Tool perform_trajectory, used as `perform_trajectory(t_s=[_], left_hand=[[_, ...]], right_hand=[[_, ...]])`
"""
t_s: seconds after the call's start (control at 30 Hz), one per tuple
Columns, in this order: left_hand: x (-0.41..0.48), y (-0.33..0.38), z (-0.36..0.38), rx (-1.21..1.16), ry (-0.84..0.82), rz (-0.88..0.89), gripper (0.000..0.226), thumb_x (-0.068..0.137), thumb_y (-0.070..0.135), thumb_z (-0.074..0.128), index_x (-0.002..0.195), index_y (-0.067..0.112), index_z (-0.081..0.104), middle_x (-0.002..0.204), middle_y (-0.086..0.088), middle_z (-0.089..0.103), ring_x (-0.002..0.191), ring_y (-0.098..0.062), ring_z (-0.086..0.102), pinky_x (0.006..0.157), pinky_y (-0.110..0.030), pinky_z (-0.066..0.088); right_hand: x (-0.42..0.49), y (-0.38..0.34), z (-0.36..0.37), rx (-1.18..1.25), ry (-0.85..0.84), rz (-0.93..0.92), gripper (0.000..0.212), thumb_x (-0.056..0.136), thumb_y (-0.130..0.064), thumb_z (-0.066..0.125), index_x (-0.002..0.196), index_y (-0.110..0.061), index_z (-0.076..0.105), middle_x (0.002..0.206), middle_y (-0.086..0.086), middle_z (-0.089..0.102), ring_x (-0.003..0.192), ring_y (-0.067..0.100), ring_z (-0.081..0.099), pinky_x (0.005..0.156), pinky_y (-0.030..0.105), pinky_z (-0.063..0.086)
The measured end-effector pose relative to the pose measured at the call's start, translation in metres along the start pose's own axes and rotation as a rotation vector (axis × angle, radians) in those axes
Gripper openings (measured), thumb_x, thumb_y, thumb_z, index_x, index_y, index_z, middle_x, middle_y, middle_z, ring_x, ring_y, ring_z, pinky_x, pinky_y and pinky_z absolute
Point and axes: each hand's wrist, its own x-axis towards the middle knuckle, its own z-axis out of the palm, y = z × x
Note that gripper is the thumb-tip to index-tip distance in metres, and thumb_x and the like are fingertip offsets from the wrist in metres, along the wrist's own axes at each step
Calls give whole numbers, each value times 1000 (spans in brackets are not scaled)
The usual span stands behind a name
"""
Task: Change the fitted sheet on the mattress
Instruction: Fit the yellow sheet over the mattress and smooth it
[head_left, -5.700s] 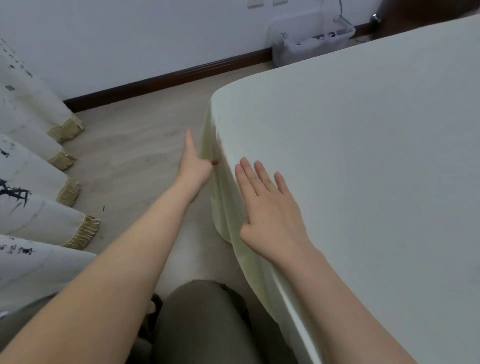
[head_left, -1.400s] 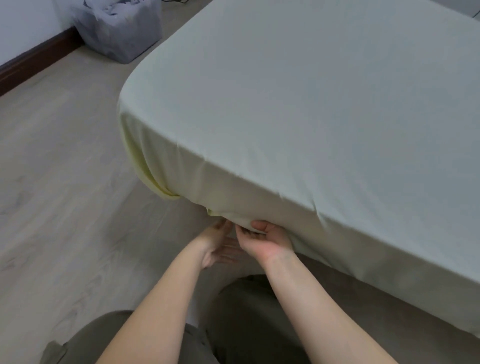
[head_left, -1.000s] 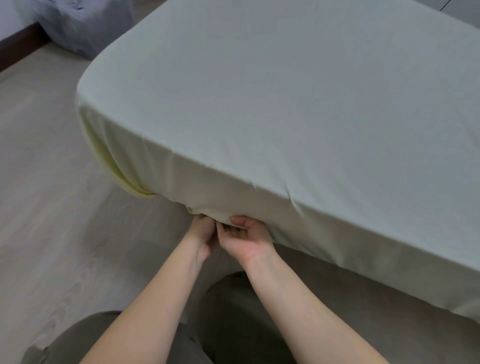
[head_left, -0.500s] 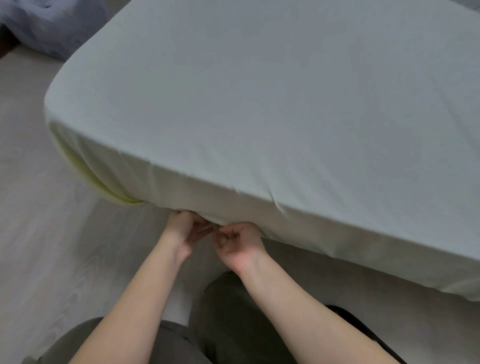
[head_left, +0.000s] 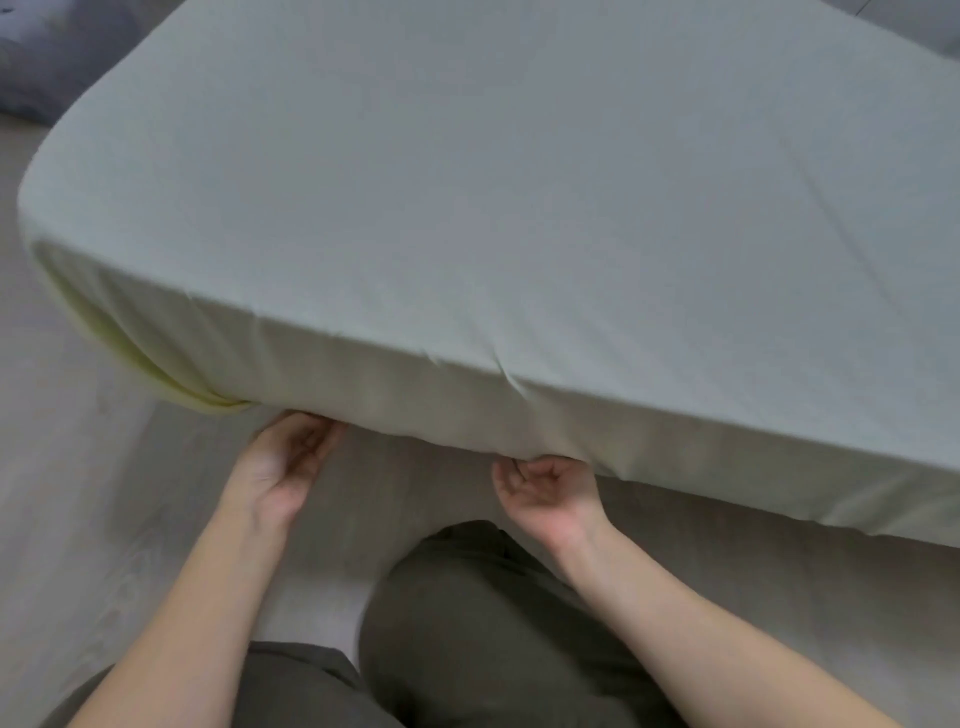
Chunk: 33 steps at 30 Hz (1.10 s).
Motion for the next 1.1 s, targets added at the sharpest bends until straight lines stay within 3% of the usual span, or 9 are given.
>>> perform_trajectory(t_s=[0.2, 0.37, 0.53, 0.63, 0.73, 0.8, 0.87, 0.97, 1.1], left_hand=[[-5, 1, 12, -216, -107, 15, 46, 60, -20, 36, 86, 8, 61, 83, -9, 71, 87, -21, 70, 88, -36, 56], [-13, 17, 14, -69, -32, -38, 39, 61, -15, 35, 67, 9, 65, 71, -5, 69, 68, -20, 71, 79, -38, 58], [-27, 27, 18, 608, 317, 179, 18, 88, 3, 46, 79, 10, 60, 81, -12, 71, 72, -26, 70, 76, -36, 56], [-43, 44, 16, 859, 736, 464, 28, 88, 18, 55, 105, -3, 64, 110, -28, 65, 105, -41, 61, 90, -47, 49], [-66, 66, 31, 852, 899, 980, 46, 94, 16, 48, 133, -7, 43, 137, -26, 44, 126, -39, 46, 105, -41, 37], [-85, 75, 57, 918, 814, 1318, 52, 99, 23, 44, 143, -4, 35, 148, -22, 35, 137, -33, 36, 114, -38, 28], [-93, 82, 95, 1139, 593, 1472, 53, 102, 34, 36, 146, 5, 35, 155, -13, 29, 144, -26, 26, 118, -41, 19], [-78, 97, 154, 1748, 290, 1126, 67, 94, 61, 9, 151, 30, 24, 162, 11, 8, 149, -11, 4, 117, -48, -4], [-29, 136, 162, 2106, 456, 618, 65, 93, 67, 5, 152, 41, -1, 160, 17, -12, 149, -12, -7, 112, -65, -5]], right_hand=[[6, 9, 3, 78, -116, 81, 45, 66, 11, 29, 92, -12, 57, 100, 5, 60, 77, 18, 48, 67, 26, 32], [9, 5, 12, -57, -22, 25, 41, 73, 16, 27, 95, -3, 56, 99, 16, 62, 91, 29, 57, 78, 33, 46], [-26, 35, 29, -1074, -167, 67, 30, 97, -8, 35, 110, -3, 62, 118, 13, 65, 91, 22, 61, 77, 32, 49], [-71, 47, 48, -1776, -692, -558, 29, 93, -12, 57, 120, -17, 65, 122, -3, 65, 107, 6, 59, 93, 22, 45], [-119, 3, 91, -1818, -1192, -1188, 29, 93, -18, 58, 120, -24, 66, 130, -14, 59, 123, 0, 52, 105, 17, 37], [-126, -54, 121, -1828, -1122, -1440, 31, 97, -32, 52, 127, -31, 61, 135, -18, 55, 128, 0, 49, 106, 18, 36], [-115, -105, 150, -2091, -785, -1495, 44, 99, -50, 40, 142, -38, 46, 149, -20, 40, 137, -2, 35, 110, 20, 30], [-70, -124, 163, -2667, -374, -1255, 59, 96, -58, 14, 148, -45, -10, 159, -22, -8, 149, 6, -5, 121, 31, 3], [-44, -113, 153, -2489, -521, -1471, 50, 95, -61, 5, 142, -62, -11, 157, -29, -8, 147, 2, -7, 120, 42, -1]])
